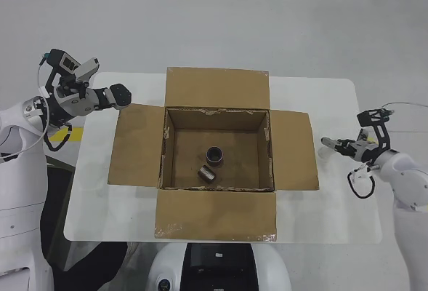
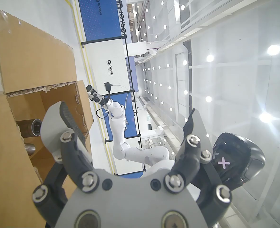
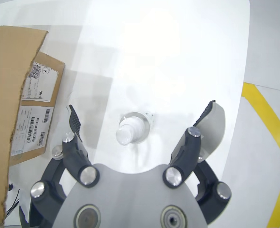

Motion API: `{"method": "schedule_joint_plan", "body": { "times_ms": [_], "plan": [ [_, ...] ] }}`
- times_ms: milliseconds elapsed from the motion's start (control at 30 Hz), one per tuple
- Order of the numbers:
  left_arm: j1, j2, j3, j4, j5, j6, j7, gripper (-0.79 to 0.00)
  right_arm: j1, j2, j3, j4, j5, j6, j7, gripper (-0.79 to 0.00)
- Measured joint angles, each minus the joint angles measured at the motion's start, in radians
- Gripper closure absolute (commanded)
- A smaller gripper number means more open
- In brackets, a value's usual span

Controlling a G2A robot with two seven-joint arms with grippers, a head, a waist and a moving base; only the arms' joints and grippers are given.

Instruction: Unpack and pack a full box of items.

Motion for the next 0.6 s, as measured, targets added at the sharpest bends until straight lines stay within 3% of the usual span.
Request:
{"method": "schedule_joint_plan", "body": {
  "times_ms": [367, 400, 600],
  "plan": [
    [0.000, 0.000, 0.000, 0.000, 0.000, 0.000, 0.000, -0.785, 0.012, 0.010, -0.029, 0.053, -0.026, -0.005, -0.001, -0.763],
    [0.000, 0.000, 0.000, 0.000, 0.000, 0.000, 0.000, -0.785, 0.012, 0.010, -0.031, 0.056, -0.026, -0.006, -0.001, -0.674],
    [0.000, 0.000, 0.000, 0.000, 0.000, 0.000, 0.000, -0.785, 0.007, 0.015, -0.045, 0.052, -0.031, -0.017, 0.005, -0.329]
  ]
}}
